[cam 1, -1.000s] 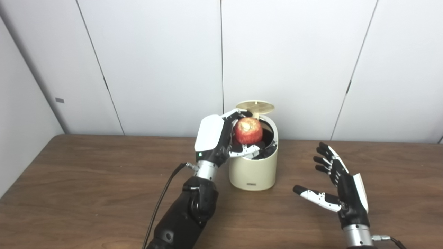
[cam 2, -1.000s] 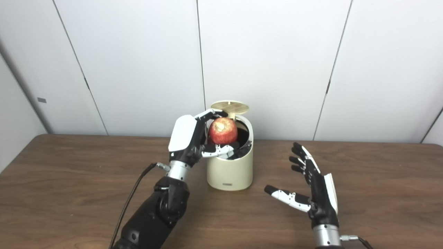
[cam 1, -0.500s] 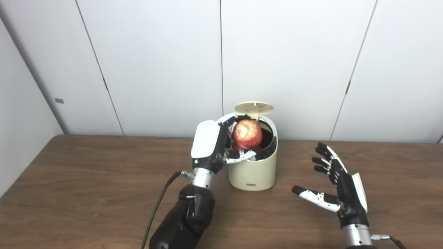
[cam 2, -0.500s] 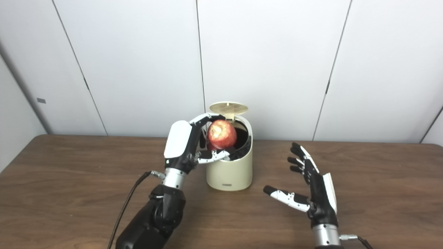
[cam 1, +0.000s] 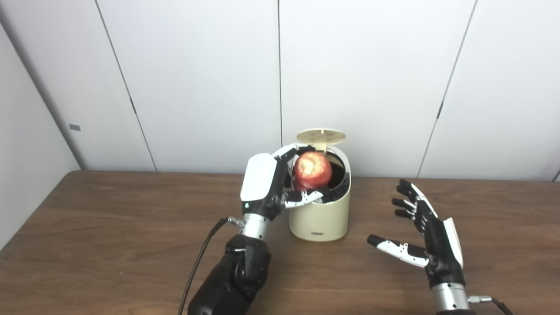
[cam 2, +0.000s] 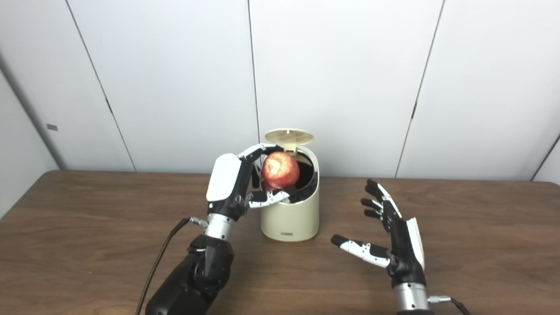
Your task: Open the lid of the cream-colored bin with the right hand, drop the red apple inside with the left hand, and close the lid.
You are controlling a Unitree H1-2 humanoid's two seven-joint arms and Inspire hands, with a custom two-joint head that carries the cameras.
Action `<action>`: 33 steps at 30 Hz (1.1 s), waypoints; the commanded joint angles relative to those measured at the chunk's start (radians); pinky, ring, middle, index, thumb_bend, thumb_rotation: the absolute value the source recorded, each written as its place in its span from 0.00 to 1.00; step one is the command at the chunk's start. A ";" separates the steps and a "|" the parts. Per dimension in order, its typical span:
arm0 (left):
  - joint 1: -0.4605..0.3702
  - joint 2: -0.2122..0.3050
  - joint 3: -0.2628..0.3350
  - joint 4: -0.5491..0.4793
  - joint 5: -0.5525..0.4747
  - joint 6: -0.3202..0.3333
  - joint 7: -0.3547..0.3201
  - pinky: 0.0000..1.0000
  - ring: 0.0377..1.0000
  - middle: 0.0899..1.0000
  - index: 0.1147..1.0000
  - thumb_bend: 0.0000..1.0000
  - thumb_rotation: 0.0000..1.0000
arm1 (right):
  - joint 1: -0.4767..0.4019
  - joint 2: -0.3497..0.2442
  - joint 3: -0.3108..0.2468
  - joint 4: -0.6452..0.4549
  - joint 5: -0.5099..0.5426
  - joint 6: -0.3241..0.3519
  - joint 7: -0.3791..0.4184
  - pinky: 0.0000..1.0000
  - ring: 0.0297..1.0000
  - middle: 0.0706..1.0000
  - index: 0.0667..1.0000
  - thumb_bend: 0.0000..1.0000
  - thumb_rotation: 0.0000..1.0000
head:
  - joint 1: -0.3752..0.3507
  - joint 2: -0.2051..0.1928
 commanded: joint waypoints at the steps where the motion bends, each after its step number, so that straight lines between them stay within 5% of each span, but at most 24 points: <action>1: -0.014 0.010 -0.002 0.015 0.005 0.003 -0.025 0.51 0.59 0.64 0.62 0.79 0.01 | -0.032 0.003 0.002 -0.038 0.001 -0.015 -0.003 0.74 0.78 0.86 0.86 0.80 0.23 | -0.001 0.001; 20: -0.064 0.002 -0.016 0.073 0.004 0.089 -0.128 0.65 0.77 0.80 0.75 0.79 0.21 | -0.030 0.011 0.013 -0.073 -0.010 0.004 -0.001 0.72 0.77 0.85 0.84 0.81 0.24 | -0.010 0.006; 33: -0.058 0.007 -0.021 0.058 0.004 0.082 -0.127 0.65 0.78 0.81 0.76 0.78 0.19 | -0.032 0.007 0.013 -0.068 -0.014 0.001 0.002 0.72 0.77 0.85 0.83 0.81 0.26 | -0.011 0.008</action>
